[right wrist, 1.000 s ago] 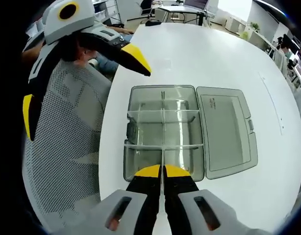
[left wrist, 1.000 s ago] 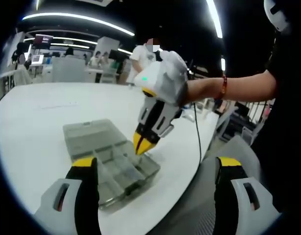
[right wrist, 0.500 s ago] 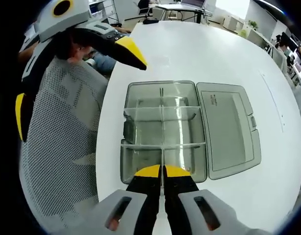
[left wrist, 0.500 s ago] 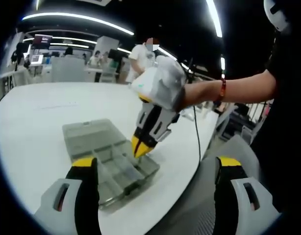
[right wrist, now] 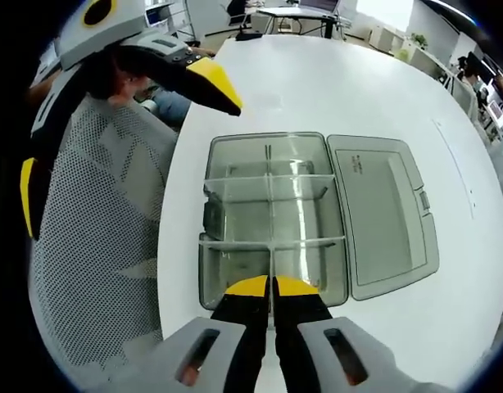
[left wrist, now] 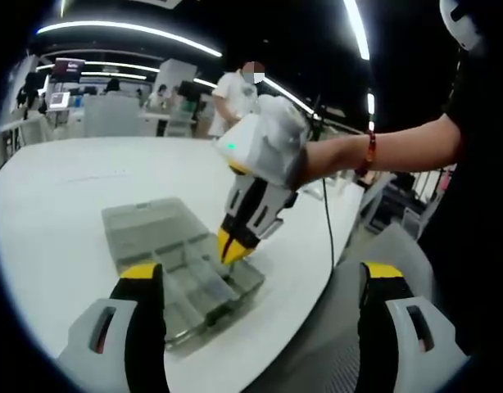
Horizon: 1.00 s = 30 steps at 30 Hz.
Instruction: Insert the divider into the dual guide fixture by aligning both edges with the guide slots and pushing it downward to the bottom, including one-sided entry, uneven engagement, binding, and posture correction.
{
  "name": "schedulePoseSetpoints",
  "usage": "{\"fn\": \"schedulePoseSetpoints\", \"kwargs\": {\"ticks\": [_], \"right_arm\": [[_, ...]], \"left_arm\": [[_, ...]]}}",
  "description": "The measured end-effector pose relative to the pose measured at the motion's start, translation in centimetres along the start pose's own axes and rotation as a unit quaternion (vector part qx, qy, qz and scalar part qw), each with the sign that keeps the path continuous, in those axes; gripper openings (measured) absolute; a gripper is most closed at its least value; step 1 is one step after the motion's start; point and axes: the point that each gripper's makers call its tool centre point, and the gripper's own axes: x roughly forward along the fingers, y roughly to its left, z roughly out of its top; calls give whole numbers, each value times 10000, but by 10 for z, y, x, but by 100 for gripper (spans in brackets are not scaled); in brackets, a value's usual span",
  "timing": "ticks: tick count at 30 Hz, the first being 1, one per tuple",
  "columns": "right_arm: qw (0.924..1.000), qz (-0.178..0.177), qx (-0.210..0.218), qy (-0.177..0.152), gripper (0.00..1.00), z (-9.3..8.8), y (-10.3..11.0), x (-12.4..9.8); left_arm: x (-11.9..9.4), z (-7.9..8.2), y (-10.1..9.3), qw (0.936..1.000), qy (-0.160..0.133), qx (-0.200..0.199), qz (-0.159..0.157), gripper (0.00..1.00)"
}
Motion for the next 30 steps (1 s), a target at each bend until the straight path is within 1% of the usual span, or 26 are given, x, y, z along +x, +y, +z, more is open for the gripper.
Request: {"fn": "schedulePoseSetpoints", "kwargs": {"ticks": [7, 10, 13, 15, 17, 19, 23, 27, 30], "right_arm": [[9999, -11, 103, -70, 0, 0, -1, -1], [9996, 35, 240, -118, 0, -2, 1, -2], [9996, -66, 224, -141, 4, -7, -1, -4], [9993, -112, 311, -179, 8, -9, -2, -8], [9988, -149, 356, -304, 9, -7, -2, -11], [9974, -123, 529, -484, 11, -4, 0, -14], [9959, -262, 587, -639, 21, -2, -3, -19], [9927, -277, 705, -940, 25, 6, -1, -26], [9912, -308, 760, -1037, 28, 9, 0, -28]], "left_arm": [[0, 0, -3, 10000, 47, 44, -26, 98], [1, 0, -4, 9999, 78, 60, -28, 98], [2, 1, -5, 9999, 94, 92, -48, 98], [2, 2, -7, 9999, 88, 108, -60, 98], [4, 3, -9, 9998, 92, 115, -91, 98], [6, 3, -12, 9997, 118, 149, -131, 98], [11, 4, -18, 9995, 147, 183, -224, 98], [14, 4, -24, 9988, 229, 279, -327, 98], [14, 5, -25, 9987, 219, 289, -370, 98]]}}
